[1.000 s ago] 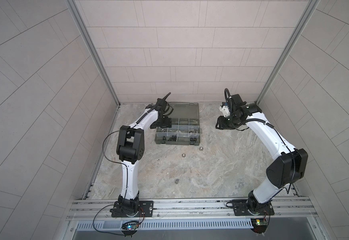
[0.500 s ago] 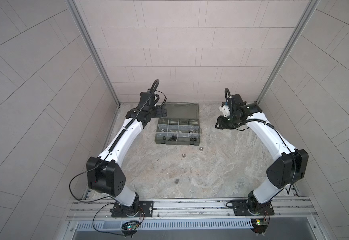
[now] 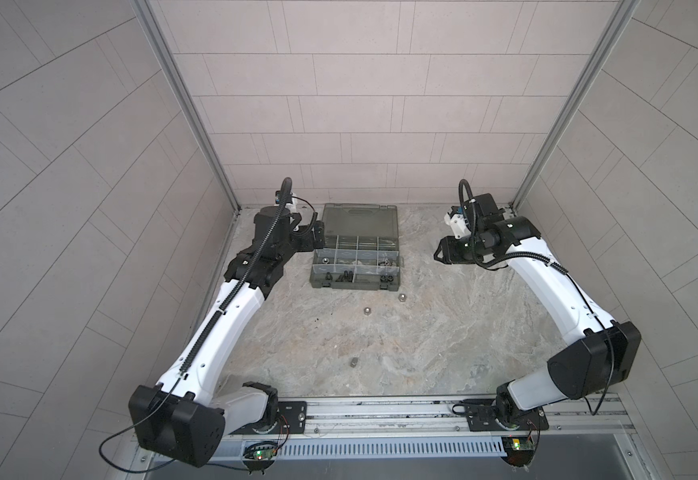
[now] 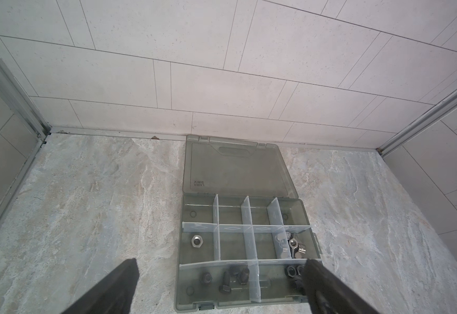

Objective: Sort the screws and nuts into containers
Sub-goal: 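Raise the open left gripper and draw it back from the box, then lower the left gripper toward another silver hex nut in front of the box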

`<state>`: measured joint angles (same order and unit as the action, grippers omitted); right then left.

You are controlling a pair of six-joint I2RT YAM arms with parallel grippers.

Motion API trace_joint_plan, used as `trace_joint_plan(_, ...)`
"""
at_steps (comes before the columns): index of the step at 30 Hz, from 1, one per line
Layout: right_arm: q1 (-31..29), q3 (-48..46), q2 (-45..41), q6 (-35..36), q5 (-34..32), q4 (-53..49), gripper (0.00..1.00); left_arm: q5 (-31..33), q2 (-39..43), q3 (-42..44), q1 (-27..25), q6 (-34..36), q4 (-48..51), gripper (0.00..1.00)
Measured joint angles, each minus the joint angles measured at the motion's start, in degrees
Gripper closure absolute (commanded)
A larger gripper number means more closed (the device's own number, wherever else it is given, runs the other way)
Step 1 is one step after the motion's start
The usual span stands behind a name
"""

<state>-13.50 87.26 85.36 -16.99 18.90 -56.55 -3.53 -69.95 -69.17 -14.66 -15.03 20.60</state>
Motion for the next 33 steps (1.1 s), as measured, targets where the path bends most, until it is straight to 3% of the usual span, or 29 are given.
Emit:
trace_joint_plan(5,0.0,-1.2,-1.1,0.0,0.1,0.9,0.51,-3.8,-0.6,2.9,0.0,-1.4,0.3,0.0)
trace_joint_plan(10,0.0,-3.3,-3.0,-0.2,0.0,1.1,0.51,-6.3,0.8,5.9,0.0,-2.6,2.1,0.08)
trace_joint_plan(17,-0.7,-5.6,-5.1,-1.2,0.0,1.1,0.51,-9.7,3.5,10.3,0.0,-4.1,4.2,0.39)
trace_joint_plan(20,-1.2,-6.6,-5.4,-1.5,0.0,1.0,0.51,-11.9,3.9,13.4,-0.1,-5.2,5.1,0.45)
trace_joint_plan(26,-2.8,-9.0,-5.6,-2.4,-0.1,1.0,0.51,-13.2,3.8,20.0,-3.2,-7.3,6.4,0.45)
trace_joint_plan(33,-3.2,-9.5,-5.9,-2.6,-0.3,0.5,0.51,-12.6,-3.3,19.8,-10.3,-7.5,6.7,0.45)
